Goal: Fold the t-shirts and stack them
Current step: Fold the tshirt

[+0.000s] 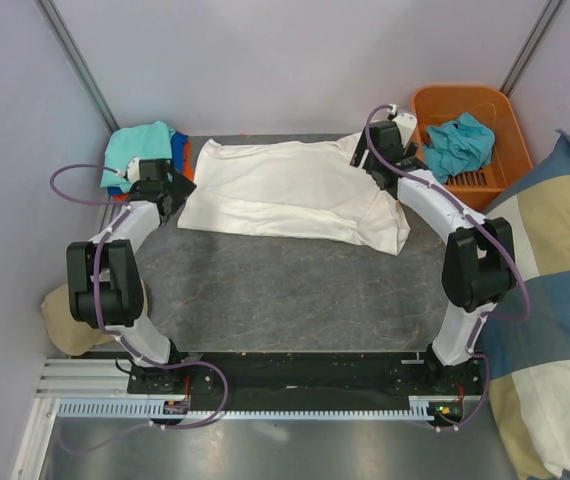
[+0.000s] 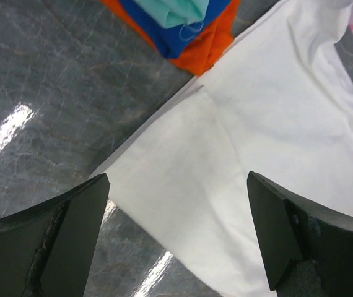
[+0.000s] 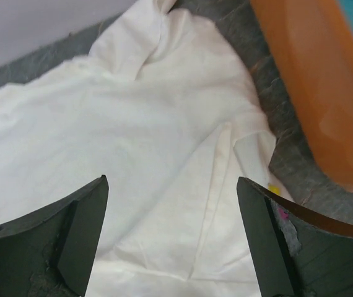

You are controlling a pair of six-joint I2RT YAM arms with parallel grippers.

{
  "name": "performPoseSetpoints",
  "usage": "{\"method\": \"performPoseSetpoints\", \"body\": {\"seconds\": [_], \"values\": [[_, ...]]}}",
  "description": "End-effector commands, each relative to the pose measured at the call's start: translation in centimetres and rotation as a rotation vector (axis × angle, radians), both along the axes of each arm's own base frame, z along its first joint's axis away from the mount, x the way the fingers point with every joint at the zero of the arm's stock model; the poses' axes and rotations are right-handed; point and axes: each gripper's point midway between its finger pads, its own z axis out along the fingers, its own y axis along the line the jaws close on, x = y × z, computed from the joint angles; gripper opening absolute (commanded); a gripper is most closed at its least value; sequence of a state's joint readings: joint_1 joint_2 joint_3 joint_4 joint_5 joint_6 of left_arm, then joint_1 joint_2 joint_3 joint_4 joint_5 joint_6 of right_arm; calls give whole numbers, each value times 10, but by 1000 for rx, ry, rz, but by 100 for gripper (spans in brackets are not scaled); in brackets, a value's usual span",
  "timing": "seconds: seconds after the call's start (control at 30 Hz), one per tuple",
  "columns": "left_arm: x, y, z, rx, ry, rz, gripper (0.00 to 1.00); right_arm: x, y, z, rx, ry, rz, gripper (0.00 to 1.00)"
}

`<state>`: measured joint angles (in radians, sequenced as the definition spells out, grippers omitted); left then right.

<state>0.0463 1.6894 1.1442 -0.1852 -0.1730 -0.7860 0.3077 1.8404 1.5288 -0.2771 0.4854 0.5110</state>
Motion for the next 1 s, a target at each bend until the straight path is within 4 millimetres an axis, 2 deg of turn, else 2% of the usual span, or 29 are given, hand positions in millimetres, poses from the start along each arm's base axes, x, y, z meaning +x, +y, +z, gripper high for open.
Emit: {"method": "performPoseSetpoints", "body": {"seconds": [0.0, 0.13, 0.33, 0.43, 0.47, 0.57, 0.9, 0.97], "values": [[-18, -7, -20, 4, 26, -32, 100, -28, 37, -21, 15, 78, 153, 93], [-24, -9, -34, 2, 49, -34, 100, -46, 47, -46, 4, 140, 186, 94], [-20, -6, -44, 33, 70, -28, 99, -62, 49, -59, 3, 181, 204, 95], [-18, -3, -49, 46, 82, -25, 86, -68, 49, -64, 1, 193, 208, 95], [-17, -2, -50, 51, 85, -21, 71, -69, 48, -65, 1, 195, 204, 95], [-19, -1, -55, 57, 101, -17, 52, -73, 46, -67, -3, 199, 202, 95], [-24, 2, -62, 70, 128, -8, 49, -78, 42, -73, -10, 214, 191, 96], [-24, 3, -62, 73, 130, -9, 42, -79, 41, -74, -13, 216, 189, 96]]}}
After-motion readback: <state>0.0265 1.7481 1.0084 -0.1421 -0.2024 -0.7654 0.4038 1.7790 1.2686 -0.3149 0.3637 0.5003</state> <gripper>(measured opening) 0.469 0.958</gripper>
